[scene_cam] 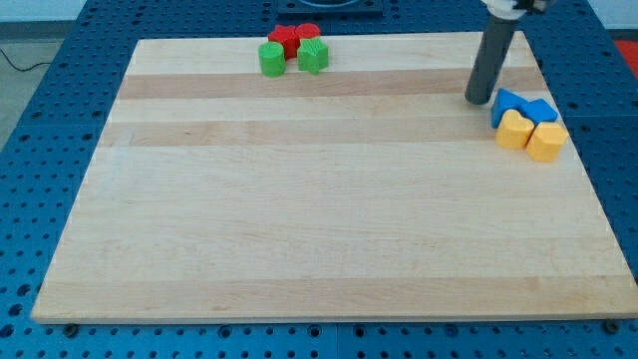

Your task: Push the blue cube into the blue triangle

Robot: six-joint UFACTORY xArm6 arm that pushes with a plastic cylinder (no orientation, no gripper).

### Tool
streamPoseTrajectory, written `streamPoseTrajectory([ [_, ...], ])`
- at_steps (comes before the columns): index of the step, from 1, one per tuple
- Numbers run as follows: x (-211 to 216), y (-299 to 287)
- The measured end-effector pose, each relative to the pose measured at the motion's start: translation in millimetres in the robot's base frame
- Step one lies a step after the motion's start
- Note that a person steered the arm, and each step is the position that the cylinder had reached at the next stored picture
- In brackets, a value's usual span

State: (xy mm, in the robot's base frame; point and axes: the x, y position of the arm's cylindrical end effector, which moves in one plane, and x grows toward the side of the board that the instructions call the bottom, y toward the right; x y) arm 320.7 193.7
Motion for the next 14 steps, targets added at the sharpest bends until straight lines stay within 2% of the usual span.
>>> streamPoseTrajectory([
  [2,-49.3,0.4],
  [3,-42.7,0.0],
  [6,28.0,150.0],
  [7,36.1,148.3],
  [8,36.1,107.6],
  [11,36.0,-132.5],
  [12,36.9,-164.6],
  [14,36.9,-91.5],
])
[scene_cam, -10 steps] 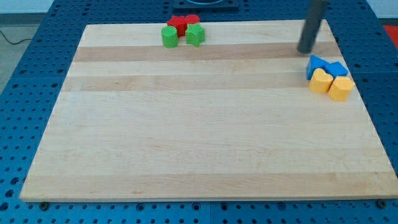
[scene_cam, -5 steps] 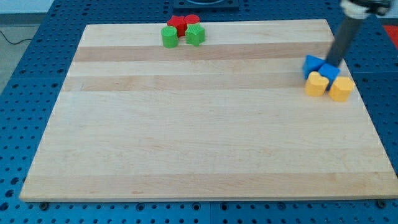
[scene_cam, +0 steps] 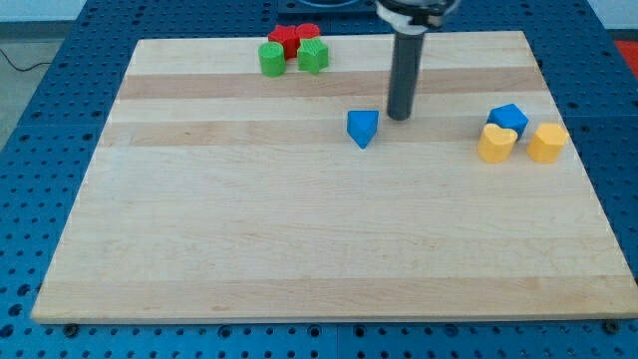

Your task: Push the blue cube into the blue triangle

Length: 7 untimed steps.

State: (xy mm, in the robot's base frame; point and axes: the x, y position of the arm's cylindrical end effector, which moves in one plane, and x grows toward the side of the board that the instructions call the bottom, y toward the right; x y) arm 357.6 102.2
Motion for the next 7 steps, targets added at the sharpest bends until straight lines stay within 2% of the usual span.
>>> streamPoseTrajectory([
  [1,-22.7,25.2],
  [2,-28.2,104.0],
  [3,5.7,186.5],
  [4,30.0,181.8],
  [7,43.2,-33.5],
])
